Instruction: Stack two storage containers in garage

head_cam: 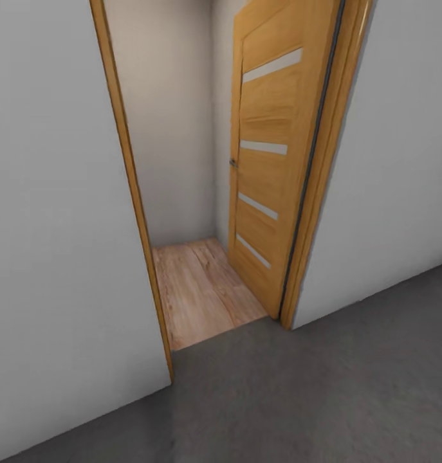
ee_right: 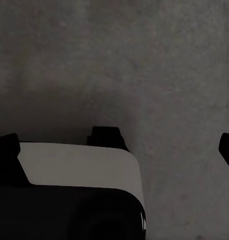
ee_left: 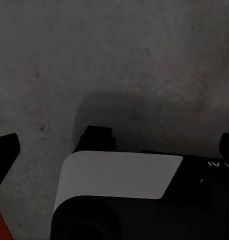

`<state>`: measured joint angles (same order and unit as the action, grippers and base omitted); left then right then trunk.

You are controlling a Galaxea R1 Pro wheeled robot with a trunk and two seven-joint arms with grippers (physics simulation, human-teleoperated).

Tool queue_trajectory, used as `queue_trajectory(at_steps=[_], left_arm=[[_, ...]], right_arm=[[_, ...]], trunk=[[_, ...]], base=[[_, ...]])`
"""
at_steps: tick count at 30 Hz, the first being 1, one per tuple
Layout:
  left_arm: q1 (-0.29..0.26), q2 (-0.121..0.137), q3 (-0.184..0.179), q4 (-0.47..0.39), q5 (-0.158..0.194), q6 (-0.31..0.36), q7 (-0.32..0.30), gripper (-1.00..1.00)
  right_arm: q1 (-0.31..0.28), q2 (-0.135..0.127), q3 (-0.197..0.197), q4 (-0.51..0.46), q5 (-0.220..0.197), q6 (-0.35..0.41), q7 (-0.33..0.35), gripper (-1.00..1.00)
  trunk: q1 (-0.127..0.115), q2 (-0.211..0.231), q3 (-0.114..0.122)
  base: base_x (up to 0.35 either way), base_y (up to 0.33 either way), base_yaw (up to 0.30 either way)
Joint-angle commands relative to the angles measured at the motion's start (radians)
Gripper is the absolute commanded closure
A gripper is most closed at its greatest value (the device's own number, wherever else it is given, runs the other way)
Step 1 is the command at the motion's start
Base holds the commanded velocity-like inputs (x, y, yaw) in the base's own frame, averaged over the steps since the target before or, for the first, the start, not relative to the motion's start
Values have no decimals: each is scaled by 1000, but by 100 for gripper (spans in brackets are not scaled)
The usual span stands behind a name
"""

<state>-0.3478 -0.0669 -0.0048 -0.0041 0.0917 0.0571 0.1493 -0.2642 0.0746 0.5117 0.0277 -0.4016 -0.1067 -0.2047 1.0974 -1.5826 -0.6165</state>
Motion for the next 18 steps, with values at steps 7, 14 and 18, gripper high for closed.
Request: queue_trajectory(at_steps=[7,14,18], left_arm=[[0,1,-1,0,10,3,3,-100],[0,1,-2,0,10,3,3,-100],[0,1,-1,0,10,3,3,-100]], right_arm=[[-1,1,8,3,-10,-5,-1,-100],[-1,1,8,3,-8,-5,-1,-100],[-1,1,8,3,-8,-5,-1,-100]], trunk=[[0,0,-1],[0,0,-1],[0,0,-1]], base=[[312,0,-125],[316,0,-9],[317,0,-1]])
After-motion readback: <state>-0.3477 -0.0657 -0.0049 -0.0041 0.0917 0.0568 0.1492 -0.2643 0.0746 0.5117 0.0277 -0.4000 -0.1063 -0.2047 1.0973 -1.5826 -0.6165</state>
